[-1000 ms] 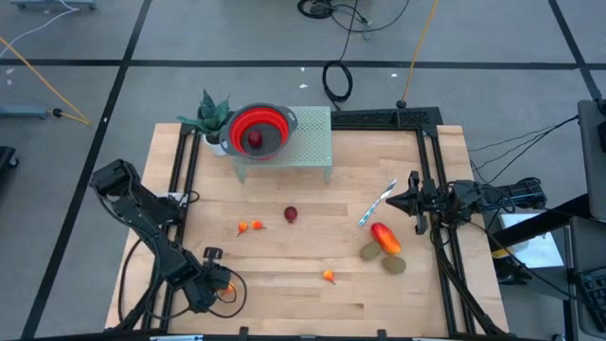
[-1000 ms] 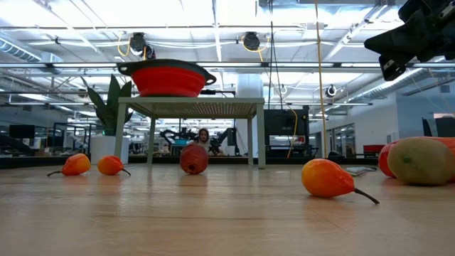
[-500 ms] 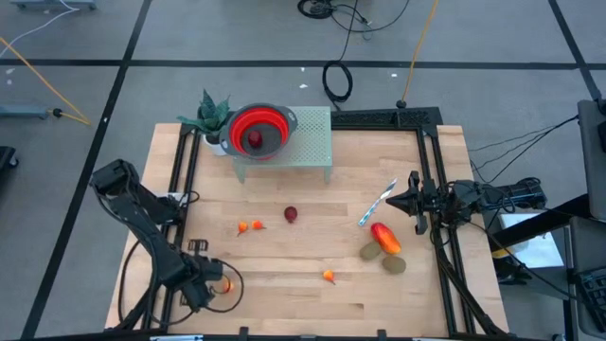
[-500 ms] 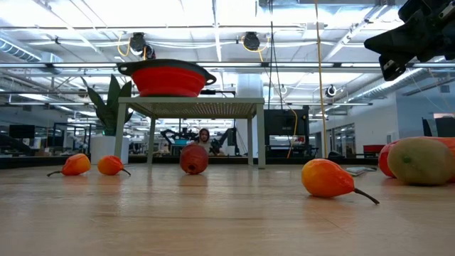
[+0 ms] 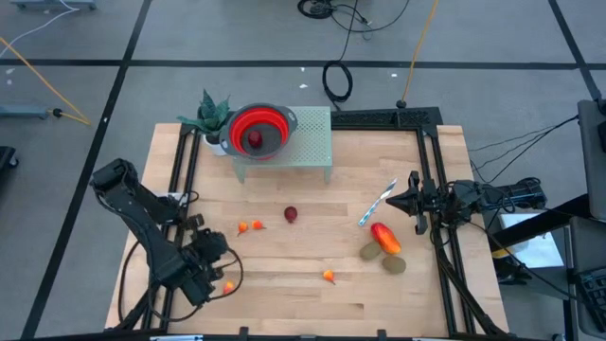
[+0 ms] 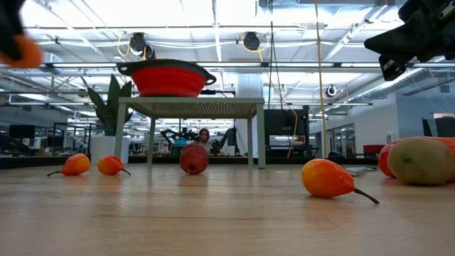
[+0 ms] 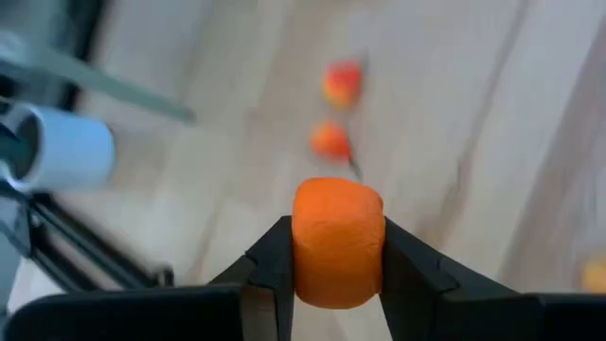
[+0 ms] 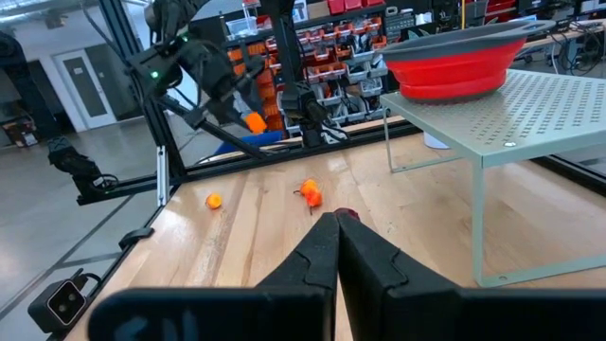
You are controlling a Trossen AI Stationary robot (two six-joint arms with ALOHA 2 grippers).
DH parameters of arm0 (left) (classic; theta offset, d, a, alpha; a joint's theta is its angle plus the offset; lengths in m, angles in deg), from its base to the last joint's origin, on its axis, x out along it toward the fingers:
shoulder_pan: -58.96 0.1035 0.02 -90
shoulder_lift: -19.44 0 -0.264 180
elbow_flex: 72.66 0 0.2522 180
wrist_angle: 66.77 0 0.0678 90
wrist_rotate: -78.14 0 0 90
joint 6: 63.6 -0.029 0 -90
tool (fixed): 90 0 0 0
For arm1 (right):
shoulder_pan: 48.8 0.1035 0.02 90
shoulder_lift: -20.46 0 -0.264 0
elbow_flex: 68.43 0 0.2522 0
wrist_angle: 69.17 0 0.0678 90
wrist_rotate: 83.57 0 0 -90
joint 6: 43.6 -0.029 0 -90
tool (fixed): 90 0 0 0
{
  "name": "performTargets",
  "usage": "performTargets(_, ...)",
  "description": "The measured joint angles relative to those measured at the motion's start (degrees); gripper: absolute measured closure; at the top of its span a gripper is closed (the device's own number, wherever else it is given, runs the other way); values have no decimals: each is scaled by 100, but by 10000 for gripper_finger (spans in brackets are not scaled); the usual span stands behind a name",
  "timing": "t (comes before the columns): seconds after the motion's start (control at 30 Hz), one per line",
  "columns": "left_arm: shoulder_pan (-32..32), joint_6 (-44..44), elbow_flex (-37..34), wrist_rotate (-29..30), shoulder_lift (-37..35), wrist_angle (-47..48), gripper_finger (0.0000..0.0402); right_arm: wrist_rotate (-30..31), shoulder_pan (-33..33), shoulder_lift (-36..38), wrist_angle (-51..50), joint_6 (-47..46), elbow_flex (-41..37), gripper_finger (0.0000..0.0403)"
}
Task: Pick & Place Fruit
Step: Put the orange into the red strainer bowl on the shelf
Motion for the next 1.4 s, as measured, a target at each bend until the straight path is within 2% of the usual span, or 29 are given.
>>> performTargets(0.2,235,605,160,1292,-2,-250,293,0,0,0,0,0,0,403)
performTargets(0.5,401,1259,164,3292,-2,-1476,293,0,0,1,0,16,0,403)
performTargets(0.63,439,1549,164,3882,-2,-2030,293,2,0,0,0,104,0,403)
performTargets(0.77,431,1956,165,4177,-2,-2447,293,2,-1,1,-1,105,0,403)
performTargets(1.03,417,3472,164,4234,-2,-2931,293,4,-1,0,0,107,0,403)
performTargets(1.13,418,4227,166,4010,-3,-3118,293,4,-1,1,0,107,-1,403)
performTargets(1.27,516,4996,164,2922,-52,-3273,293,4,0,2,0,107,0,403)
performTargets(1.4,770,4867,164,1402,-48,-3626,293,4,0,1,2,107,0,403)
